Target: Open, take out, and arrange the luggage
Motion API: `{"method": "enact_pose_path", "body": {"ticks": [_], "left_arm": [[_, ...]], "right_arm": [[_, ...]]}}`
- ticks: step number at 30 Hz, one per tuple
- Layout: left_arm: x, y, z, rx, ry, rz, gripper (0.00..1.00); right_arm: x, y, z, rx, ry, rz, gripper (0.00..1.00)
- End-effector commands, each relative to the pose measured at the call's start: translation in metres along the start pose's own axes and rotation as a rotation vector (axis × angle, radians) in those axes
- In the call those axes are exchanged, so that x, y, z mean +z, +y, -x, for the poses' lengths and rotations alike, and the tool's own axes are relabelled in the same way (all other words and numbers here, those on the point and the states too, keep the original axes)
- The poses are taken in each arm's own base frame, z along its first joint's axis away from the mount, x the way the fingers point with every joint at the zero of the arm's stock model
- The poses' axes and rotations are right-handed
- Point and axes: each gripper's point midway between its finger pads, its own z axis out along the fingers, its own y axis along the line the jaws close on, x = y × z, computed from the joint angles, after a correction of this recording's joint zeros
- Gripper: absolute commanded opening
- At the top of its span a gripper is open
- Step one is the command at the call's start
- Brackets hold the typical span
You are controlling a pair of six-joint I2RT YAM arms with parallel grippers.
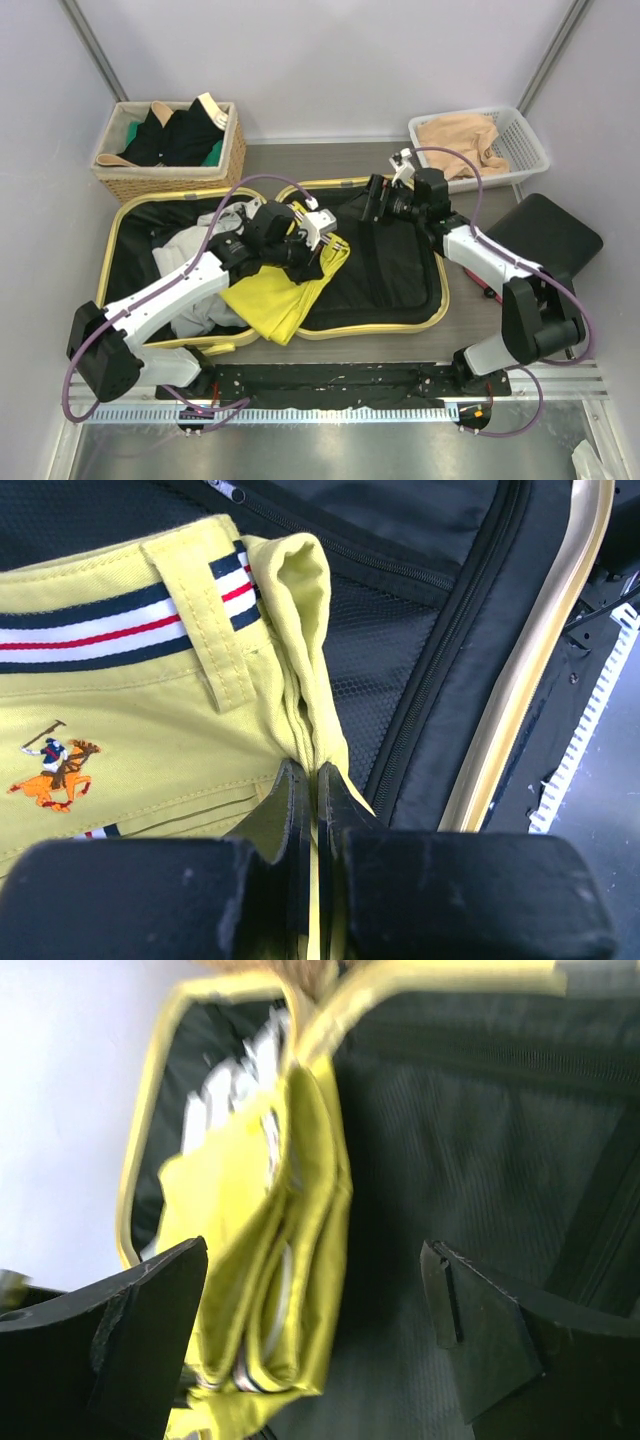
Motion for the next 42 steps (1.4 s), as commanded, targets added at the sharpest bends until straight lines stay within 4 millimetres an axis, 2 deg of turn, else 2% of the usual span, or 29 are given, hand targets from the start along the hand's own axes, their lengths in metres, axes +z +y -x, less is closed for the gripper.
{"method": "enact_pose_path", "body": {"ticks": [1,3,5,9,13,21,24,28,29,33,36,38,40,41,42], "left_arm": [[-0.001,-0.010,0.008,0.033,-0.065,-0.047,0.00],[0.004,-0.007,0.004,0.031,-0.049,-0.035,0.00],[0.009,-0.007,-0.002,0.021,-0.011,-0.041,0.00],[0.019,-0.011,-0.010,0.014,0.049,-0.064,0.00],[0.023,-0.011,-0.018,0.008,0.083,-0.060,0.00],[0.022,-0.013,-0.020,0.020,0.097,-0.057,0.00],[0.022,-0.013,-0.019,0.024,0.093,-0.050,0.00],[0.021,-0.015,-0.017,0.029,0.091,-0.055,0.00],[0.021,-0.016,-0.017,0.031,0.090,-0.056,0.00],[0.020,-0.017,-0.017,0.034,0.083,-0.056,0.00],[0.020,-0.018,-0.017,0.036,0.082,-0.058,0.00],[0.020,-0.019,-0.016,0.038,0.082,-0.060,0.00],[0.021,-0.020,-0.016,0.042,0.082,-0.065,0.00],[0.021,-0.020,-0.017,0.040,0.084,-0.065,0.00],[0.021,-0.021,-0.018,0.039,0.087,-0.066,0.00]], "right_arm": [[0.006,-0.008,-0.041,-0.009,0.176,0.016,0.98],[0.008,-0.011,-0.060,0.024,0.237,0.040,0.99],[0.009,-0.003,-0.069,0.045,0.256,0.086,1.00],[0.010,0.005,-0.075,0.080,0.243,0.136,1.00],[0.011,0.002,-0.069,0.082,0.207,0.106,1.00],[0.007,0.003,-0.060,0.056,0.174,0.109,1.00],[0.004,0.012,-0.056,0.041,0.167,0.149,1.00],[0.006,0.021,-0.062,0.028,0.198,0.219,1.00],[0.010,0.019,-0.062,0.009,0.203,0.205,1.00],[0.019,-0.003,-0.094,-0.026,0.309,0.077,1.00],[0.024,-0.012,-0.103,0.003,0.320,0.075,1.00],[0.027,-0.007,-0.105,0.022,0.327,0.116,0.97],[0.032,-0.006,-0.111,0.046,0.341,0.143,0.90],[0.034,0.003,-0.111,0.037,0.342,0.194,0.87],[0.038,0.003,-0.116,0.067,0.360,0.204,0.81]]}}
